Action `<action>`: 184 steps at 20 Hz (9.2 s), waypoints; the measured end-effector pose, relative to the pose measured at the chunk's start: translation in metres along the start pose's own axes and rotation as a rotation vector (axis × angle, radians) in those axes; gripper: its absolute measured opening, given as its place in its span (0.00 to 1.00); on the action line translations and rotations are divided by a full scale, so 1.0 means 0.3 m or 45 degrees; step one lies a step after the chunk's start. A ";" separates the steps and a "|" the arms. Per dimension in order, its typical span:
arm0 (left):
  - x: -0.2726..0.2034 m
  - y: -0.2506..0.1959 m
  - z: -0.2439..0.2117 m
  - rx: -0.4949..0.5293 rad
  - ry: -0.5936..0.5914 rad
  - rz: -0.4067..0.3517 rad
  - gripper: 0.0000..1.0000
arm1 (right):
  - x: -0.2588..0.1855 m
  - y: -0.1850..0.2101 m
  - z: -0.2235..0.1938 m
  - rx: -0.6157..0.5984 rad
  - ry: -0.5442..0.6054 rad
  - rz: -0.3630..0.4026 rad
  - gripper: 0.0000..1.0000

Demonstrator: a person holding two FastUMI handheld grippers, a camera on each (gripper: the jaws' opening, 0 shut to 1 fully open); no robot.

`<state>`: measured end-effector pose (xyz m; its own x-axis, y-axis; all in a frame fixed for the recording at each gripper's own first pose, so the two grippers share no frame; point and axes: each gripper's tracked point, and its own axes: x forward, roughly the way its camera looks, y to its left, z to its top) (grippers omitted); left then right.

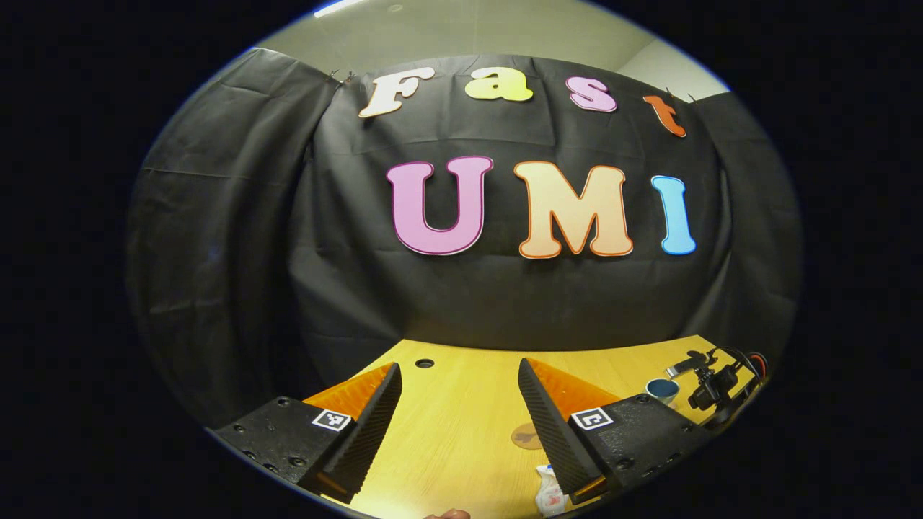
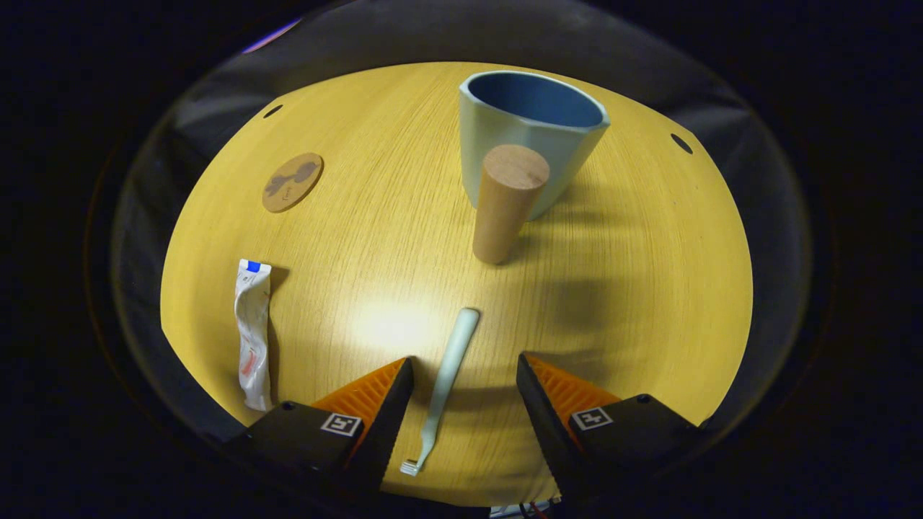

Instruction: Put the toothbrush and toothpaste on the desktop into the cup, then pick up the cup and place it on the coaster on the desktop.

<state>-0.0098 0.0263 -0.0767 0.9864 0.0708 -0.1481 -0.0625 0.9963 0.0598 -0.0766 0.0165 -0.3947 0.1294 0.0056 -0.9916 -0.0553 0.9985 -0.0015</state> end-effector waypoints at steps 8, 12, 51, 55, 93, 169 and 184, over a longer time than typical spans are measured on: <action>0.006 -0.112 -0.201 0.037 0.187 -0.130 0.95 | -0.002 -0.002 0.000 0.005 0.025 0.008 0.27; 0.005 -0.180 -0.326 0.036 0.320 -0.203 0.95 | -0.011 0.000 -0.003 -0.009 0.007 0.005 0.24; -0.070 -0.462 -0.925 0.177 1.249 -0.401 0.16 | -0.016 -0.001 0.011 -0.099 -0.090 0.060 0.08; -0.069 -0.463 -0.916 0.179 1.205 -0.405 0.05 | -0.019 0.001 0.018 -0.110 -0.115 0.075 0.09; 0.010 -0.477 -0.376 0.014 0.607 -0.434 0.00 | -0.486 -0.161 0.873 0.195 -1.164 0.247 0.08; 0.172 -0.725 -0.279 -0.108 0.315 -0.449 0.95 | -0.346 -0.275 0.487 0.102 -0.705 0.276 0.99; 0.141 -0.261 -0.324 -0.085 0.310 -0.235 0.95 | -0.074 -0.163 0.455 0.163 -0.155 0.188 0.98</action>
<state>0.0219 -0.0440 -0.1837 0.9172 -0.1096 -0.3831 0.0963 0.9939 -0.0538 0.0585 -0.0249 -0.3549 0.2483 0.1512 -0.9568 0.0424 0.9851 0.1667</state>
